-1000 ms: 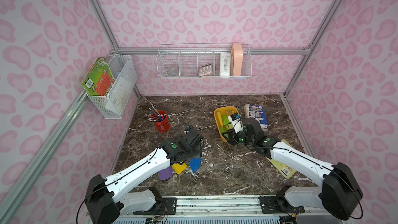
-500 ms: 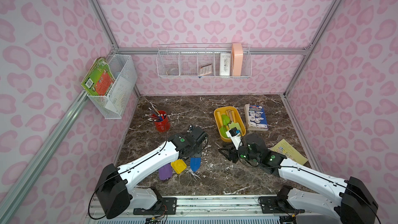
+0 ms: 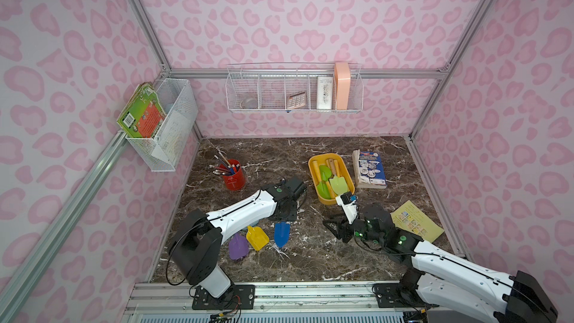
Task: Put the shovel into the storage box
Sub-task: Pick up the shovel from the center of the board.
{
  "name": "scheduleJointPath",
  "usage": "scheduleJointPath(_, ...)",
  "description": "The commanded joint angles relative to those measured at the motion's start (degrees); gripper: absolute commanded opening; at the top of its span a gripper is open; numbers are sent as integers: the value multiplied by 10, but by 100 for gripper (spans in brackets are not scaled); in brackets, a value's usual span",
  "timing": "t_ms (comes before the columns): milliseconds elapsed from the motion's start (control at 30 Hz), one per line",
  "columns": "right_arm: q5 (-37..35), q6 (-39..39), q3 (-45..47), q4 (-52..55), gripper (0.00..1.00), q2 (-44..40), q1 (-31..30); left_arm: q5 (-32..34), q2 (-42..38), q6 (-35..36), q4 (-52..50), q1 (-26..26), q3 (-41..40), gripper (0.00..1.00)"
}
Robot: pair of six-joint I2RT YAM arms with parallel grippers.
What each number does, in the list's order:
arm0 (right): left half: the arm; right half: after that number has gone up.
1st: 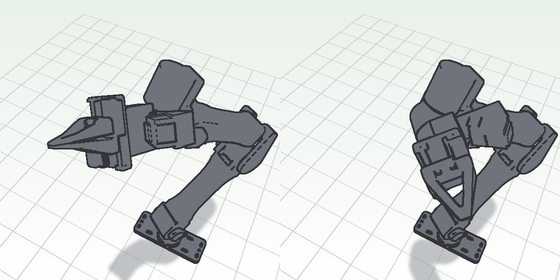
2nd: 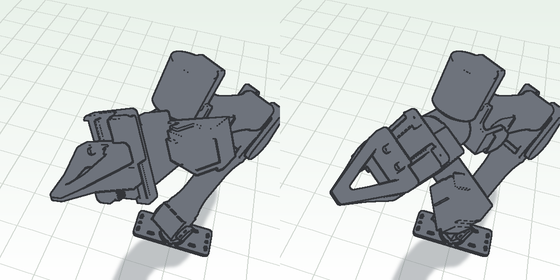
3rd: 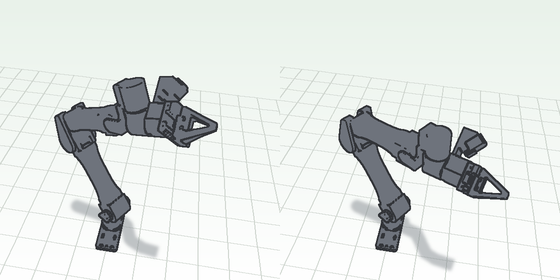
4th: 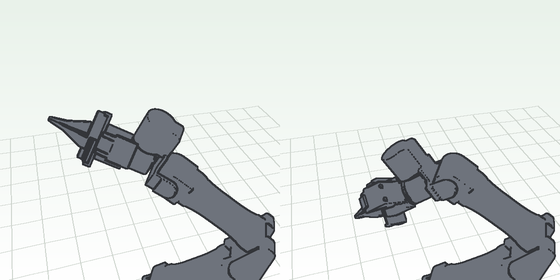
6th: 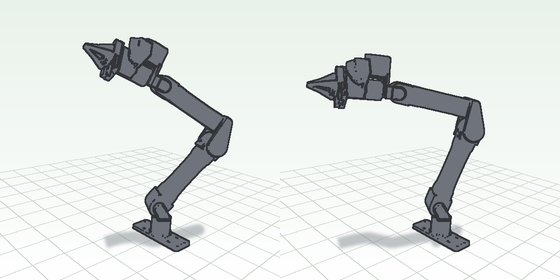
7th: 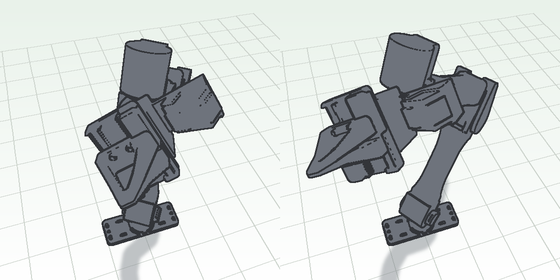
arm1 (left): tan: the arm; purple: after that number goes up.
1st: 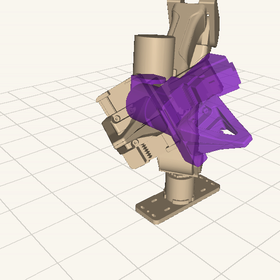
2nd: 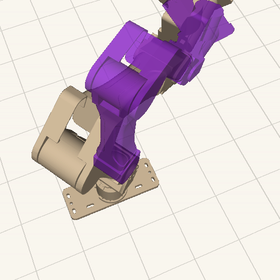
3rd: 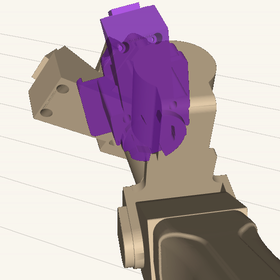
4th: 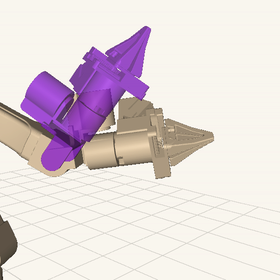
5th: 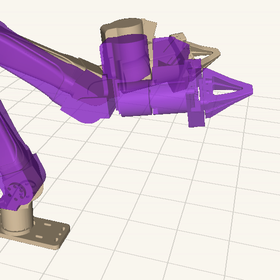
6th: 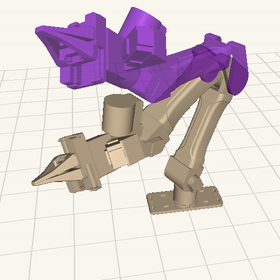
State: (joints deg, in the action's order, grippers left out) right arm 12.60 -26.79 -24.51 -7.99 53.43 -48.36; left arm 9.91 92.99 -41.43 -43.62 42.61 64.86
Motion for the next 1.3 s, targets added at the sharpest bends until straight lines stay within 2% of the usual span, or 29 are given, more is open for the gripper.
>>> scheduleJointPath(0,-12,-9,3,-27,45,-1,-1,-4,22,8,12,-3,6,52)
scheduleJointPath(933,-6,-23,10,-55,43,28,-1,-30,84,8,80,-48,-21,44)
scheduleJointPath(1267,-11,-21,14,-57,43,30,-1,-40,91,6,84,-48,-23,35)
